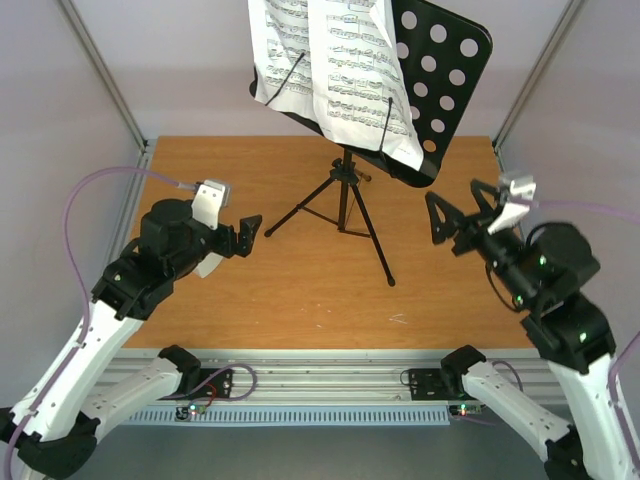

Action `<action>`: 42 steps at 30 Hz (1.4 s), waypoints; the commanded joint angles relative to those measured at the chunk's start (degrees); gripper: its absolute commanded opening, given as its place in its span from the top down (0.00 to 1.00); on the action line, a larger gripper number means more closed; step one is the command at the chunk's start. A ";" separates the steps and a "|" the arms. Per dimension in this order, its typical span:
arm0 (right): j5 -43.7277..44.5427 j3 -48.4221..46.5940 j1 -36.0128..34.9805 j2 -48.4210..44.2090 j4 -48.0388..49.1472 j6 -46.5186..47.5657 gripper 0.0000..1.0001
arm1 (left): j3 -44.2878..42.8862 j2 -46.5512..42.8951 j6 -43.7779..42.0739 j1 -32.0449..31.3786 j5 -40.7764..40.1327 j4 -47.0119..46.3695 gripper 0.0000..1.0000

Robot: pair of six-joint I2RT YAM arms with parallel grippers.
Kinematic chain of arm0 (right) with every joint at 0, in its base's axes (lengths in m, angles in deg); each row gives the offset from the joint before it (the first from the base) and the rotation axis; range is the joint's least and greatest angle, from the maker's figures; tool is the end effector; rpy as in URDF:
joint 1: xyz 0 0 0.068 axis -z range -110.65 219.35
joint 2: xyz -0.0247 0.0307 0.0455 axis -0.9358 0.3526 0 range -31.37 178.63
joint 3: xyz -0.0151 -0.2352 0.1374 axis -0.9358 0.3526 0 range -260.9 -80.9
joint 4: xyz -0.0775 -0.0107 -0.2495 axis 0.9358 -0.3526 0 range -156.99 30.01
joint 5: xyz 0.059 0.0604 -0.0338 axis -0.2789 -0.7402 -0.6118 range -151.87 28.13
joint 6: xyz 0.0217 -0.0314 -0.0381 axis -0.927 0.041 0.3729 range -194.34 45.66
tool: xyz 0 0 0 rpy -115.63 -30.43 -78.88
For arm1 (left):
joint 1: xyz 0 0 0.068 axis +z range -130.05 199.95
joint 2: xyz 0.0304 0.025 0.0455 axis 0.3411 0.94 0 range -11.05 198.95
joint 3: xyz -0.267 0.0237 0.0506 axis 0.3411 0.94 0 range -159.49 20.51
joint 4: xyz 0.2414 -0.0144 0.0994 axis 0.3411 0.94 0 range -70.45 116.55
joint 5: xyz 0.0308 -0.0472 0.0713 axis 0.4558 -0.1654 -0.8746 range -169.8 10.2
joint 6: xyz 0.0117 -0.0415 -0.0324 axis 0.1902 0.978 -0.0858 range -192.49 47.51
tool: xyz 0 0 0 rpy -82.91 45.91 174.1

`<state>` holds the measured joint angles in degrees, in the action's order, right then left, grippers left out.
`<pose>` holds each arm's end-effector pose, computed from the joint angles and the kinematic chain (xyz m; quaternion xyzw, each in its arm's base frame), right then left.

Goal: Pack up the instrument practice props
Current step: Pick up the sheet music from the music stand.

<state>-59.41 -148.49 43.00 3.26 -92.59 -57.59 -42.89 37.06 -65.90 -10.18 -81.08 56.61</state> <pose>0.0772 0.0366 0.4478 -0.2447 0.6610 0.0443 0.7079 0.1440 -0.0827 0.3918 0.1627 0.8117 -0.1679 0.5352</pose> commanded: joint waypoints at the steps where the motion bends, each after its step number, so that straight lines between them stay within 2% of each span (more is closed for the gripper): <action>1: -9.80 -13.28 -0.03 9.91 -9.35 3.41 0.04 | 2.22 -0.66 0.20 -0.02 -3.44 -0.04 0.01; 3: -14.65 -18.01 -0.09 12.36 -9.64 2.98 0.07 | 2.96 -1.26 0.03 -0.02 -3.39 -0.18 0.01; 10: -26.03 -28.29 -0.09 17.64 -10.29 0.17 0.34 | 3.41 -1.85 -0.70 -0.02 -2.84 0.09 0.01; 16: -29.11 -33.07 -0.04 19.75 -8.37 -0.40 0.36 | 3.92 -2.80 -0.79 -0.01 -2.76 -0.07 0.01; 19: -30.30 -37.42 -0.09 23.85 -8.19 -0.14 0.36 | 3.90 -2.90 -0.79 -0.02 -2.45 -0.11 0.01; 23: -25.65 -41.94 -0.11 29.31 -7.72 3.39 0.40 | 3.94 -2.73 -0.70 -0.01 -2.37 0.08 0.01; 27: -20.71 -44.02 -0.11 32.43 -6.10 7.16 0.39 | 4.16 -2.78 -0.85 -0.02 -2.87 0.18 0.01; 36: -17.30 -48.33 -0.19 37.66 -4.75 12.03 0.38 | 4.01 -2.04 -0.92 -0.02 -2.60 0.28 0.01; 39: -17.63 -48.26 -0.31 37.94 -3.72 12.81 0.40 | 3.86 -1.70 -1.21 -0.02 0.11 -0.09 0.01; 42: -16.86 -48.10 -0.69 38.12 -2.67 13.89 0.49 | 3.26 -1.44 -1.25 -0.02 6.47 -1.08 0.05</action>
<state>-77.99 -195.24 42.98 41.38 -98.09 -46.37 -39.35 35.16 -66.31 -10.18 -81.61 57.53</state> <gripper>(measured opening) 0.551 0.981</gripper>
